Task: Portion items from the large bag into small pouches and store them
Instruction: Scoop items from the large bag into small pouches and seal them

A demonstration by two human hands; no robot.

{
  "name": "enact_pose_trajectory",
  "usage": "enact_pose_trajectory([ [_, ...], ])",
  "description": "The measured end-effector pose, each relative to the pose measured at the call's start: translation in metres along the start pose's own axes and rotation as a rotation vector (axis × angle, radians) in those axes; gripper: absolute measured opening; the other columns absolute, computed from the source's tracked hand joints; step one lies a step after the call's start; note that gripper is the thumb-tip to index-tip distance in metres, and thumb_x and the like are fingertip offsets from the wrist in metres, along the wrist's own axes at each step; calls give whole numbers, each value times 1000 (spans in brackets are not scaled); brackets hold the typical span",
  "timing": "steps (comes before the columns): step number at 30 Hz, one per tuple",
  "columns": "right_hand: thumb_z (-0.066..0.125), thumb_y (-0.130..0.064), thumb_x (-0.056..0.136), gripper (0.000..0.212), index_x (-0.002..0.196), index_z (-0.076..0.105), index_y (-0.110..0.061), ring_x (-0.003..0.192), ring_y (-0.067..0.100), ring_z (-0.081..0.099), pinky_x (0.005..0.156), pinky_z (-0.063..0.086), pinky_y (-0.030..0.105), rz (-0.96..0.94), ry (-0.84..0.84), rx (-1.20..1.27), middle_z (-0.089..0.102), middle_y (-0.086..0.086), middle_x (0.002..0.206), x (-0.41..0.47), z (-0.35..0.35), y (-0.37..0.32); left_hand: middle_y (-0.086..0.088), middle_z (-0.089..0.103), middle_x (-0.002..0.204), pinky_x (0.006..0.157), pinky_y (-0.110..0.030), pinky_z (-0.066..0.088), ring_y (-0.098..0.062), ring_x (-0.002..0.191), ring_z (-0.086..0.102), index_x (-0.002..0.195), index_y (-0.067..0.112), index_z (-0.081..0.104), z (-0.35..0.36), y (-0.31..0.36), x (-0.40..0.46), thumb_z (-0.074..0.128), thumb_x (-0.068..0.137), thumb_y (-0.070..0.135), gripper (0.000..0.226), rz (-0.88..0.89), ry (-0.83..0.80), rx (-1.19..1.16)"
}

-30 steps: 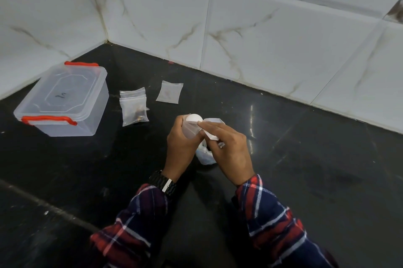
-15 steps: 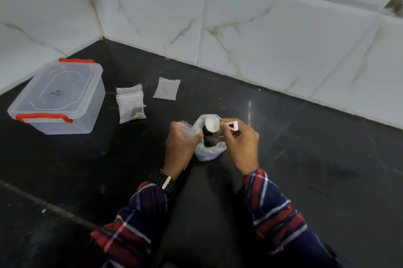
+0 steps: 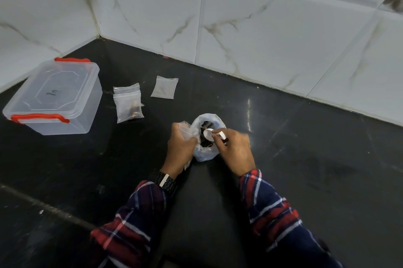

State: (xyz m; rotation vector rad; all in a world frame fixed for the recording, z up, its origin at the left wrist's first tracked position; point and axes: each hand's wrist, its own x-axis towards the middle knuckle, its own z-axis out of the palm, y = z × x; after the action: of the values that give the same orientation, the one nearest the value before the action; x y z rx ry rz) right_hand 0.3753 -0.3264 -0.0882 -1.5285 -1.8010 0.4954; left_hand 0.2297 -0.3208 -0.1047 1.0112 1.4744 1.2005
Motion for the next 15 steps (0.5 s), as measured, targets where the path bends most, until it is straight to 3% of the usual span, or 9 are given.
enact_pose_trajectory([
  [5, 58, -23, 92, 22, 76, 62, -8, 58, 8, 53, 52, 34, 11, 41, -10, -78, 60, 0, 69, 6, 4, 3, -7, 59, 106, 88, -49, 54, -24, 100, 62, 111, 20, 45, 1, 0, -2, 59, 69, 11, 45, -5, -25, -46],
  [11, 58, -24, 92, 20, 82, 67, -10, 63, 13, 63, 59, 50, 24, 97, -34, -11, 66, 1, 71, 10, 6, 4, -6, 57, 108, 87, -38, 53, -21, 102, 60, 113, 21, 43, 2, -1, 0, 58, 80, -1, 42, 34, -3, -43],
  [15, 58, -21, 93, 17, 82, 66, -10, 64, 15, 65, 55, 50, 17, 225, 37, 132, 67, 2, 70, 10, 7, 4, 5, 54, 100, 76, -23, 46, -9, 94, 57, 114, 22, 41, 3, -1, 0, 56, 83, -1, 42, 50, 7, -46],
])
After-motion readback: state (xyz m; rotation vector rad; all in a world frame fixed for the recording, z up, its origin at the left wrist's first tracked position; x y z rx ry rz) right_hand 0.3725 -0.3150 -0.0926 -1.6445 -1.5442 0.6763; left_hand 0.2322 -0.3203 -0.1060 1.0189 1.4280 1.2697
